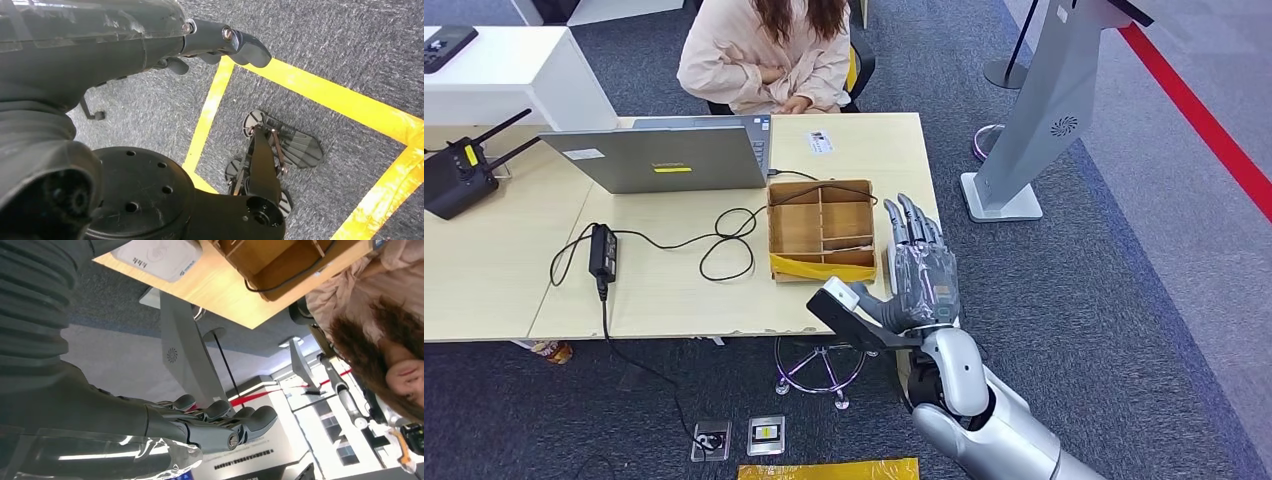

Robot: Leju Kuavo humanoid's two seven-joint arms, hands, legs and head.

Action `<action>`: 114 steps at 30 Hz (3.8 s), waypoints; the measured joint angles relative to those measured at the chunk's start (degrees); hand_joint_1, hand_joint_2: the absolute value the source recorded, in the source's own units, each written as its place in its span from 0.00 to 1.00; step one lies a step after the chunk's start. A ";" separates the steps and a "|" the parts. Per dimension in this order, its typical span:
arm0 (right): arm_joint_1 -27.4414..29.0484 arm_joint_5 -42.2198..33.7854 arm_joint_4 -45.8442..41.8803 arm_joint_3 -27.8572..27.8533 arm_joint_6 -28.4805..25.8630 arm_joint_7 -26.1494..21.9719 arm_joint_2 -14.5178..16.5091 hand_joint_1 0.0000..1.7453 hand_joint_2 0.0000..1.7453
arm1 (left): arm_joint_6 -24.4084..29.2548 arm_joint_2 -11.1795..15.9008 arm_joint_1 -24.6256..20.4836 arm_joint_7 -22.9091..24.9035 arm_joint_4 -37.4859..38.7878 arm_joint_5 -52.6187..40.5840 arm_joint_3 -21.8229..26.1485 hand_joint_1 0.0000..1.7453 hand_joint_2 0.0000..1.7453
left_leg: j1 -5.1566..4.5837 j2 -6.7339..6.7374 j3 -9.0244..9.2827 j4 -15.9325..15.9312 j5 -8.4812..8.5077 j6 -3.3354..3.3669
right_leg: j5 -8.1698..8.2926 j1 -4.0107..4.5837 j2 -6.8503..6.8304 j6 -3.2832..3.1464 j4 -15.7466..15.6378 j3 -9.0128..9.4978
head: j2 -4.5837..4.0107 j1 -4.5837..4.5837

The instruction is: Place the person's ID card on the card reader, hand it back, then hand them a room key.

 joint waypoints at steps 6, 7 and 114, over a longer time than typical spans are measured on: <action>-0.38 0.02 4.40 -0.01 0.47 -0.44 2.17 0.00 1.00 | -0.39 0.03 0.00 0.00 0.00 -0.63 0.00 0.00 0.00 | 0.00 0.00 -0.01 0.00 0.00 0.00 | 0.00 0.00 0.00 0.00 0.00 0.00 | 0.00 0.02; -0.61 0.16 5.21 -0.01 0.81 -0.55 2.48 0.00 1.00 | -0.45 0.03 0.00 0.00 0.00 -0.80 -0.01 0.00 0.00 | 0.00 0.00 -0.01 0.00 0.00 0.00 | 0.00 0.00 0.00 0.00 0.00 0.00 | 0.00 0.02; -19.54 9.74 46.42 3.03 12.88 -4.36 16.43 0.00 1.00 | -0.40 -0.24 0.01 -0.08 0.00 -1.13 0.02 0.00 0.00 | 0.00 0.00 0.01 0.01 0.02 -0.02 | 0.00 0.00 0.02 0.00 0.02 -0.02 | 0.00 0.02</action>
